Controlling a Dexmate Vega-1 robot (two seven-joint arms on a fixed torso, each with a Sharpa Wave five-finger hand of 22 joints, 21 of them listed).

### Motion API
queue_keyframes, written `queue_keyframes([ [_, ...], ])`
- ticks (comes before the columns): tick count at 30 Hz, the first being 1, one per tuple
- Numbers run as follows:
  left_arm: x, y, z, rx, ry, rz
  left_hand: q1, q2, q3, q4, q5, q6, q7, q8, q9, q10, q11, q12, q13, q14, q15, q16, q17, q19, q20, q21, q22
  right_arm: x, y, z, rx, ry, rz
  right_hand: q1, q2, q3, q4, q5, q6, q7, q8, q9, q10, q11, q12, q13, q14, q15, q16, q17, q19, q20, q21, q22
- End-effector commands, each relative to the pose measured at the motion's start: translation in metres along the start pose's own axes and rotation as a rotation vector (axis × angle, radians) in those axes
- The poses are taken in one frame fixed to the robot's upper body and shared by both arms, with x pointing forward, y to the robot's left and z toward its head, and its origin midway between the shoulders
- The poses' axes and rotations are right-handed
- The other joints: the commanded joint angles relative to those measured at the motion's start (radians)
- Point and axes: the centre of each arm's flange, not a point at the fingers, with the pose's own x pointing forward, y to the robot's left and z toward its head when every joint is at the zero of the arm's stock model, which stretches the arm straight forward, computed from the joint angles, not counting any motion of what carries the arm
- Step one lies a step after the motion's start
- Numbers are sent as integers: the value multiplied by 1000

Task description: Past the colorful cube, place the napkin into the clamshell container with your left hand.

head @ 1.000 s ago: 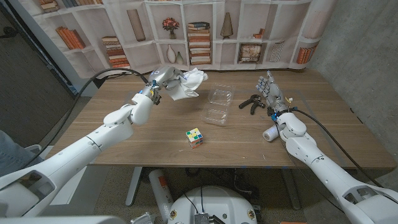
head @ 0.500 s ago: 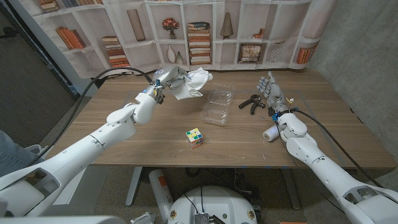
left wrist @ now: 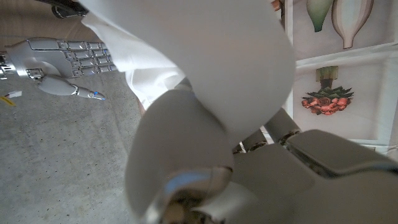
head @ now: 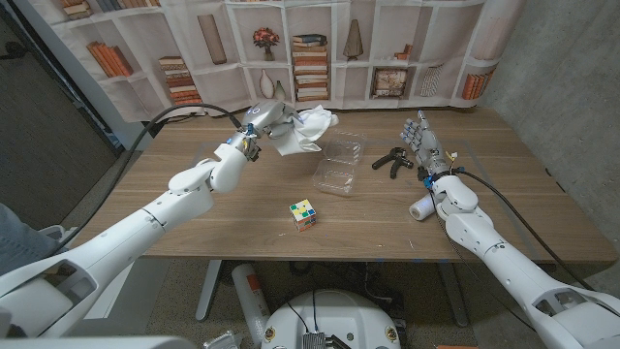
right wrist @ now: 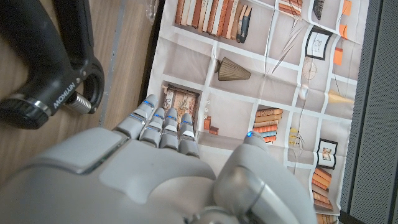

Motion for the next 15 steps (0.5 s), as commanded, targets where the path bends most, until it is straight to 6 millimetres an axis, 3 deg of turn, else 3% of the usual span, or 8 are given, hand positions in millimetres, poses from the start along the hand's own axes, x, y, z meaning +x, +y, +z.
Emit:
queue_keyframes([
  [1, 2, -4, 5, -4, -32, -13, 5, -2, -3, 0, 4, 11, 2, 8, 3, 11, 3, 0, 0, 31, -122, 1, 4, -4, -43, 9, 3, 0, 3, -2, 1, 4, -1, 6, 9, -4, -1, -3, 4, 5, 6, 5, 5, 1, -2, 1, 4, 4, 0, 4, 8, 0, -3, 4],
  [15, 8, -10, 12, -18, -82, -14, 7, -2, -7, -1, 4, 15, 3, 9, 1, 17, 5, -2, 4, 36, -123, 0, 8, -3, -43, 15, 2, -3, 5, -2, 1, -1, -11, 6, 10, -5, -2, -4, 4, 6, 6, 5, 5, -1, -2, 2, 3, 3, 0, 4, 8, 0, -3, 4],
])
